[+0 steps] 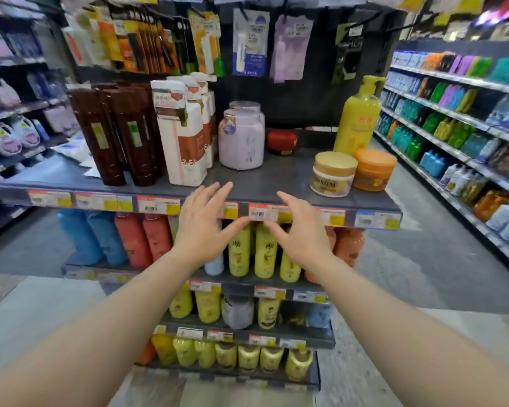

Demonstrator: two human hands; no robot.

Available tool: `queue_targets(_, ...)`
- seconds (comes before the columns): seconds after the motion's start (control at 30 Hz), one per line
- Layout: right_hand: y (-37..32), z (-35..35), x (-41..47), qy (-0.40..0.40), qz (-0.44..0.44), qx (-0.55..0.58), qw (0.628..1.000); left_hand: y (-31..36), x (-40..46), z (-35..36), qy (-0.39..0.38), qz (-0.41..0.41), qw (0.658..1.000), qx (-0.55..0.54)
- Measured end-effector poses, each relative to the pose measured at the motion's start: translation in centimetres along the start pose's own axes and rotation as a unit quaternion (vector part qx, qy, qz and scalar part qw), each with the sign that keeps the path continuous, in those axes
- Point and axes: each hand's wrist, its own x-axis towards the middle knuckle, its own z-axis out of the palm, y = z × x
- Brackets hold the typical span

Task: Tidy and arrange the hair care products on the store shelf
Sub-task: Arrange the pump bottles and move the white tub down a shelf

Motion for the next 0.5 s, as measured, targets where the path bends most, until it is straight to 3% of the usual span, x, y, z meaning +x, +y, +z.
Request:
queue_targets(0.2, 0.9, 5.1, -4.5, -0.027, 0.021, 0.022, 0.999, -3.9, -4.0, 2.3, -0.001, 0.043, 0.999, -0.031)
queue_targets(0.5, 5.9, 12.2, -8.1, -0.061, 0.031, 0.031, 0.997, -8.9, -7.6, 10.5, -0.022, 0.033, 0.999, -0.024)
